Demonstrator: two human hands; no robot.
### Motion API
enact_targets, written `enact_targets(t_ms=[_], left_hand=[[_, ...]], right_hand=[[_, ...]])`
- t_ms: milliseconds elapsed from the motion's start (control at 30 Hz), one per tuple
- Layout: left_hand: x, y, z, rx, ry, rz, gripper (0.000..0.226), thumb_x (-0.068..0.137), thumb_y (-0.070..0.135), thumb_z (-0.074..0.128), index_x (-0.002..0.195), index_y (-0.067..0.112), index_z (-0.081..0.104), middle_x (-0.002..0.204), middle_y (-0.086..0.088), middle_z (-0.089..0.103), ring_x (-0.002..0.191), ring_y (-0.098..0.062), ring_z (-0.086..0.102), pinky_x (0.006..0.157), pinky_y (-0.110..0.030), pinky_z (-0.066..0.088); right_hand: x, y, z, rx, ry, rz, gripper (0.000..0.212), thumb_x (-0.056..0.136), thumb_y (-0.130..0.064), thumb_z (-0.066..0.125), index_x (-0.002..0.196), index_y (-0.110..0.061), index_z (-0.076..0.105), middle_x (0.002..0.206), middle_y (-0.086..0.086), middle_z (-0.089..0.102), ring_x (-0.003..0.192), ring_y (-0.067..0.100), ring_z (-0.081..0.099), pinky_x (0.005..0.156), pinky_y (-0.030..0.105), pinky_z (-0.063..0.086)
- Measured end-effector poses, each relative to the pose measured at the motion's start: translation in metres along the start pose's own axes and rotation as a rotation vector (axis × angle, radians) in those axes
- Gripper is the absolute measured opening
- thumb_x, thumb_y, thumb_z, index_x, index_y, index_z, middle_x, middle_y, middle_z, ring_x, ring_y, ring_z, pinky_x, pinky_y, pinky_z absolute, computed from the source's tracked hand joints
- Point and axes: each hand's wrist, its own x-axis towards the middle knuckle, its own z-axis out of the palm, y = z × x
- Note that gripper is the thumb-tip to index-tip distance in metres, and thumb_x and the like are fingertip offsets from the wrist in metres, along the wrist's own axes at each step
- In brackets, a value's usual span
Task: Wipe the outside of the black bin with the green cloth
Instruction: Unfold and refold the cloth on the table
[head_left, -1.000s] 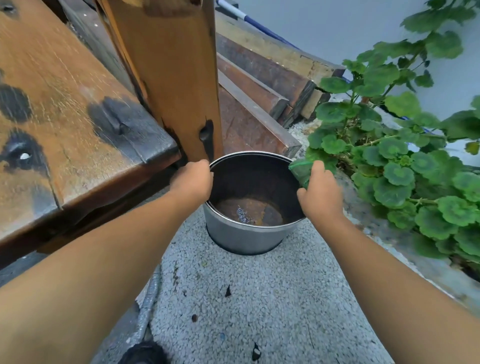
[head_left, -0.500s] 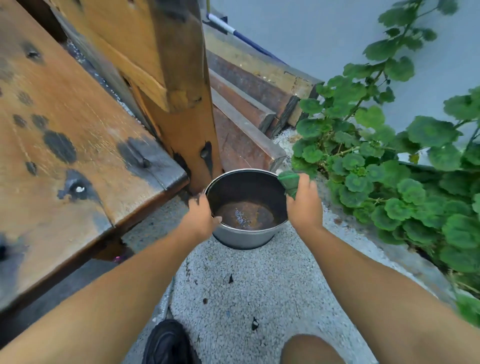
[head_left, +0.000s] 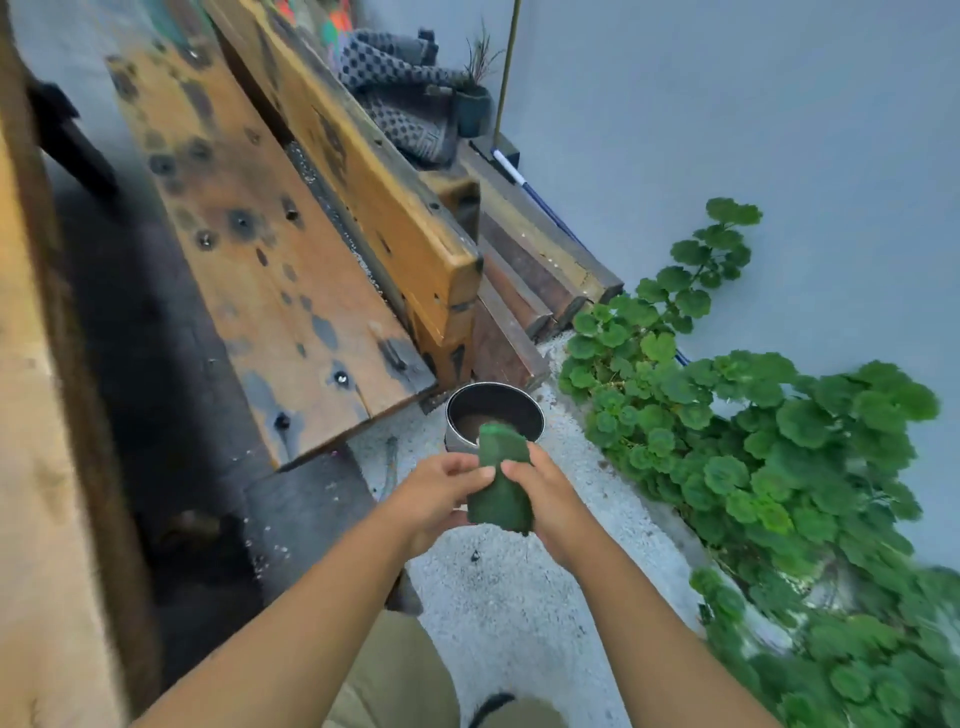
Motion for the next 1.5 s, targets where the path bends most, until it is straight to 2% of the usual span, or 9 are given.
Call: enact_targets(t_ms=[167,367,567,700,833,933,1200,1333,1500], left_hand=[[-0.120,0.012,0.024,0.058,0.237,0.114,0.022,0.085,0.011,0.075,0.098,0.007,0.057,0.085,-0.011,0.067,0.067,-0.017,0.069,0.057,-0.029,0.055],[-0.201,-0.003,0.012,0.078,0.350,0.181,0.022,0.089,0.017,0.068,0.089,0.012,0.047,0.082,-0.010,0.065,0.066,-0.015,0.064,0.060,-0.029,0.050],[-0.290,-0.031,-0.076,-0.269,0.327,0.295,0.020,0.095,0.005,0.059,0.115,0.005,0.058,0.107,-0.021,0.070,0.092,-0.031,0.069,0.083,-0.047,0.056],[-0.364,-0.058,-0.152,-0.346,0.403,0.336,0.017,0.093,-0.002,0.056,0.106,0.009,0.058,0.098,-0.019,0.071,0.082,-0.028,0.069,0.070,-0.038,0.057],[-0.431,-0.102,-0.223,-0.379,0.501,0.287,0.028,0.092,-0.005,0.055,0.117,0.006,0.054,0.113,-0.023,0.068,0.094,-0.032,0.067,0.086,-0.051,0.054],[-0.470,-0.135,-0.264,-0.434,0.550,0.234,0.029,0.092,-0.004,0.054,0.118,0.009,0.055,0.111,-0.020,0.068,0.090,-0.027,0.070,0.078,-0.045,0.057],[-0.474,-0.173,-0.310,-0.457,0.785,0.147,0.024,0.091,0.000,0.062,0.114,0.007,0.059,0.107,-0.016,0.070,0.088,-0.028,0.072,0.070,-0.039,0.060],[-0.439,-0.172,-0.331,-0.343,0.860,0.102,0.020,0.089,0.001,0.066,0.108,0.007,0.064,0.106,-0.018,0.071,0.098,-0.035,0.070,0.088,-0.052,0.057],[-0.394,-0.181,-0.360,-0.079,0.866,0.049,0.024,0.090,0.011,0.068,0.112,0.004,0.064,0.108,-0.013,0.070,0.099,-0.028,0.069,0.087,-0.044,0.058]], right_hand=[[-0.111,-0.039,0.027,0.069,-0.048,0.029,0.043,0.100,-0.004,0.043,0.129,-0.029,0.064,0.118,0.007,0.073,0.110,0.026,0.069,0.093,0.051,0.058],[-0.172,-0.027,0.072,0.177,0.024,-0.061,0.055,0.095,0.007,0.058,0.144,-0.013,0.043,0.119,0.014,0.070,0.104,0.026,0.068,0.087,0.049,0.054],[-0.201,-0.005,0.179,0.464,-0.178,0.136,0.049,0.091,-0.032,0.059,0.125,0.002,0.063,0.126,0.027,0.066,0.111,0.036,0.068,0.091,0.048,0.056],[-0.214,0.024,0.269,0.291,-0.298,0.291,0.038,0.104,-0.026,0.051,0.130,-0.002,0.061,0.124,0.026,0.068,0.112,0.038,0.068,0.085,0.047,0.060],[-0.234,0.063,0.365,0.192,-0.396,0.431,0.042,0.101,-0.035,0.055,0.128,-0.005,0.064,0.119,0.023,0.071,0.109,0.036,0.069,0.085,0.048,0.060],[-0.247,0.091,0.422,0.094,-0.448,0.548,0.050,0.100,-0.045,0.054,0.127,-0.003,0.064,0.122,0.023,0.070,0.116,0.038,0.066,0.084,0.046,0.060],[-0.223,0.142,0.482,-0.266,-0.346,0.203,0.022,0.093,-0.003,0.066,0.115,0.001,0.064,0.107,0.022,0.074,0.097,0.033,0.074,0.081,0.048,0.061],[-0.188,0.157,0.495,-0.389,-0.208,0.119,0.018,0.092,-0.001,0.068,0.109,0.002,0.063,0.098,0.019,0.074,0.085,0.028,0.073,0.077,0.040,0.062],[-0.142,0.166,0.497,-0.546,-0.183,0.055,0.010,0.092,-0.008,0.068,0.097,-0.015,0.062,0.096,0.011,0.072,0.087,0.025,0.071,0.076,0.036,0.060]])
